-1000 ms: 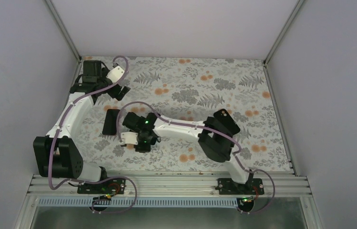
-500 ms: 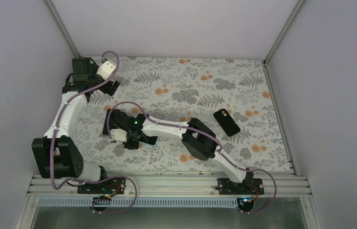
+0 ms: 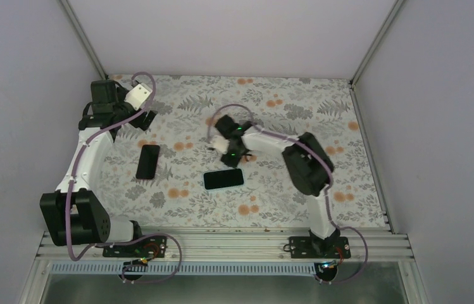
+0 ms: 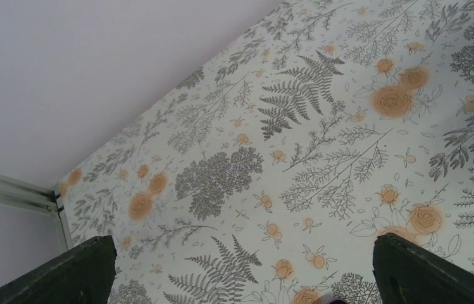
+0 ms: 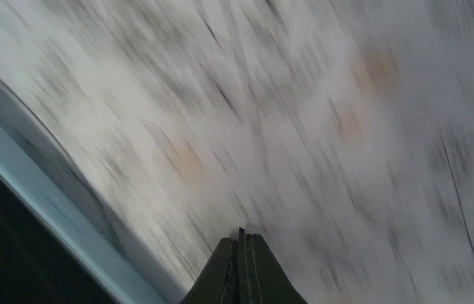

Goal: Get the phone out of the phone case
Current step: Adjust the phone at the center of the board.

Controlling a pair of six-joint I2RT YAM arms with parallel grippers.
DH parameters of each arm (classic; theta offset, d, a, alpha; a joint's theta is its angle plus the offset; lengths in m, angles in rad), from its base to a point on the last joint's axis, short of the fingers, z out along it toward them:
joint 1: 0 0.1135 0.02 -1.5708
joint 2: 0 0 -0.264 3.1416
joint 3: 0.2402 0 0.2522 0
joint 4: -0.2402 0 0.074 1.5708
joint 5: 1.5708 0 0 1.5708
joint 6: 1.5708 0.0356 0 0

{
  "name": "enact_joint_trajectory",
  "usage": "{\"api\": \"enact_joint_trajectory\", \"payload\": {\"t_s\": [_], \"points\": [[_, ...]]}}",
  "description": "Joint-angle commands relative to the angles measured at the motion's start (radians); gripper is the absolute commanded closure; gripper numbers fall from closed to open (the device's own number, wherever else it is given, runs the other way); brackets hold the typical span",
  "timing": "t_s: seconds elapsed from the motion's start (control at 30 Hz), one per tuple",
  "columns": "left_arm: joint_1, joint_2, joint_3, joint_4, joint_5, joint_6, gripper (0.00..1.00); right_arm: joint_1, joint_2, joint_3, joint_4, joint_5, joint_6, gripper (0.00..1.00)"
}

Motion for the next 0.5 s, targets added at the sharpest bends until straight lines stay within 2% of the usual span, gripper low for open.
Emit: {"api": "enact_joint_trajectory", "payload": {"t_s": [0.0, 0.17, 0.2, 0.27, 0.4, 0.47], "points": [[0.007, -0.017, -0.022, 0.002, 0.053, 0.014, 0.0, -0.07, -0.167, -0.223, -0.034, 0.008, 0.0, 0.96], [0.007, -0.017, -0.027, 0.022, 0.07, -0.004, 0.0, -0.088, -0.37, -0.405, 0.044, 0.002, 0.019, 0.96], [0.007, -0.017, -0.027, 0.023, 0.075, -0.007, 0.0, -0.093, -0.405, -0.417, 0.05, 0.001, 0.02, 0.92], [0.007, -0.019, -0.023, 0.019, 0.083, -0.008, 0.0, -0.105, -0.454, -0.428, 0.04, -0.025, 0.016, 0.52], [0.007, -0.037, -0.032, 0.011, 0.073, 0.001, 0.0, -0.104, -0.534, -0.428, 0.0, -0.094, -0.017, 0.03], [0.007, -0.054, -0.048, 0.017, 0.066, 0.01, 0.0, -0.087, -0.55, -0.429, -0.017, -0.141, -0.048, 0.0]]}}
